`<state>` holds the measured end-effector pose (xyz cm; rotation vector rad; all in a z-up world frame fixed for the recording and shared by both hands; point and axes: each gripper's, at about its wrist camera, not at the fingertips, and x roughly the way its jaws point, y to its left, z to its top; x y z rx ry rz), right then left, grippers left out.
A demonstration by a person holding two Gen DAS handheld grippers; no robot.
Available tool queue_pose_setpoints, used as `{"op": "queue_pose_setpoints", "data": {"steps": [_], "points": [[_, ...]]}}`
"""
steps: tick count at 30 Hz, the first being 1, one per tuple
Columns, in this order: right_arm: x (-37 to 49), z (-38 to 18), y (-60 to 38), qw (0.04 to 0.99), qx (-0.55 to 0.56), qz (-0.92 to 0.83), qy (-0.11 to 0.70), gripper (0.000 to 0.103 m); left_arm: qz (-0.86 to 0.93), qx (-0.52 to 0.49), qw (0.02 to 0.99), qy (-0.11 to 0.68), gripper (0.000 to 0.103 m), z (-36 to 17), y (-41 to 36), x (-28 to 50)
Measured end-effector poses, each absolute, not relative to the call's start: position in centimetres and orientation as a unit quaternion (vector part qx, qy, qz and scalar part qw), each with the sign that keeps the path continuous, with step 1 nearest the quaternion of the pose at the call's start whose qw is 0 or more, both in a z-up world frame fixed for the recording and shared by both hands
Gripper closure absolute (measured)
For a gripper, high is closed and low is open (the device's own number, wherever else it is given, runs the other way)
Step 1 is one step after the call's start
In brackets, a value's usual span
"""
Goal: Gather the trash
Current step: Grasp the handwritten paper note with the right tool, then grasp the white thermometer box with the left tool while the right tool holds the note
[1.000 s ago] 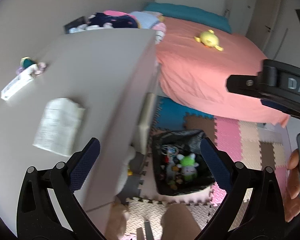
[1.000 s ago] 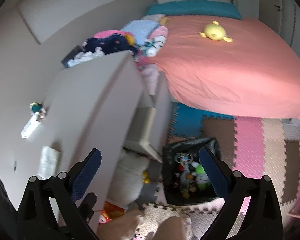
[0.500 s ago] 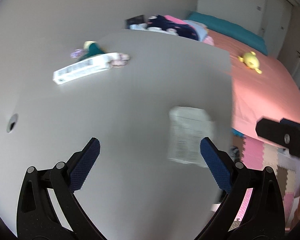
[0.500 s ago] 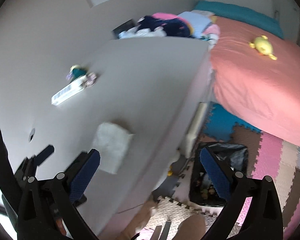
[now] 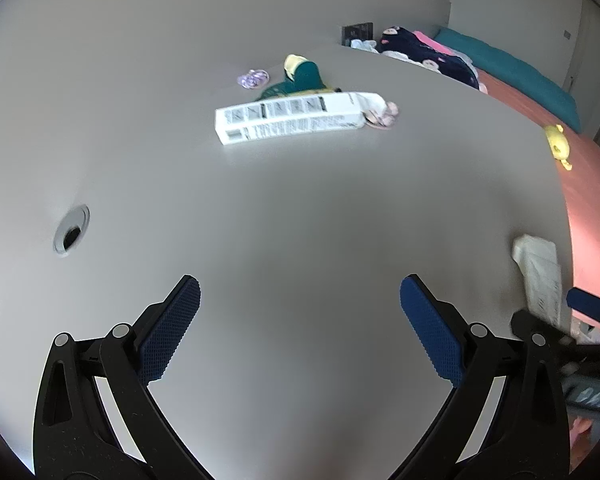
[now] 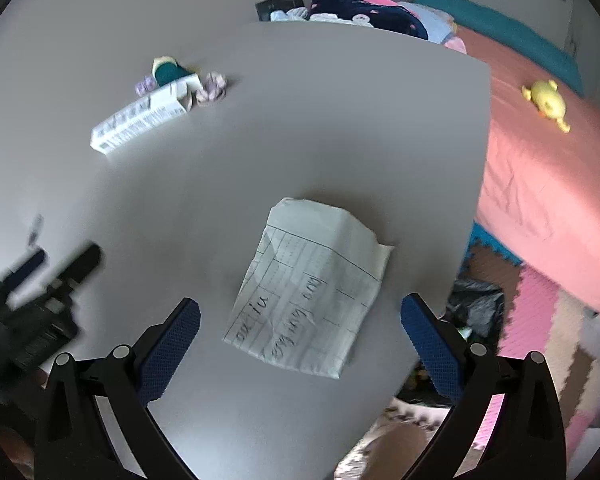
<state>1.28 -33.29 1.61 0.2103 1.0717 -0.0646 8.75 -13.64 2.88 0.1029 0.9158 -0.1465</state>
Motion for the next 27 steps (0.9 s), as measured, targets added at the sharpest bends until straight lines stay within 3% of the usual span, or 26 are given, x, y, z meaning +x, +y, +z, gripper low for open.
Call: {"op": "queue_pose_setpoints", "data": {"steps": [5, 8, 10, 14, 15, 17, 27], "points": [[2.3, 1.2, -32.5, 0.867, 0.057, -0.047, 0.493, 0.005, -0.077, 0.063, 0.891, 0.443, 0.006, 3.2, -12.8, 11.0], [2.9, 1.3, -32.5, 0.874, 0.044, -0.052, 0.48, 0.014, -0.079, 0.065, 0.888, 0.447, 0.006, 3.1, -12.3, 12.8], [3.1, 1.8, -32.5, 0.879, 0.041, -0.05, 0.472, 0.036, -0.083, 0.061, 0.887, 0.45, 0.006, 3.2, -12.0, 13.9], [4.3, 2.2, -32.6, 0.878, 0.045, -0.046, 0.475, 0.053, -0.084, 0.068, 0.887, 0.449, 0.006, 3.4, -11.8, 15.6], [4.6, 2.3, -32.8, 0.879, 0.047, -0.047, 0.472, 0.063, -0.087, 0.071, 0.887, 0.449, 0.006, 3.5, -11.9, 16.1], [5.4, 2.3, -32.9, 0.878, 0.055, -0.043, 0.473, 0.068, -0.094, 0.08, 0.885, 0.448, 0.006, 3.6, -12.2, 17.2], [10.5, 2.8, -34.2, 0.859, 0.132, -0.002, 0.495, 0.069, -0.105, 0.185, 0.883, 0.418, 0.006, 3.8, -14.3, 22.6]]}}
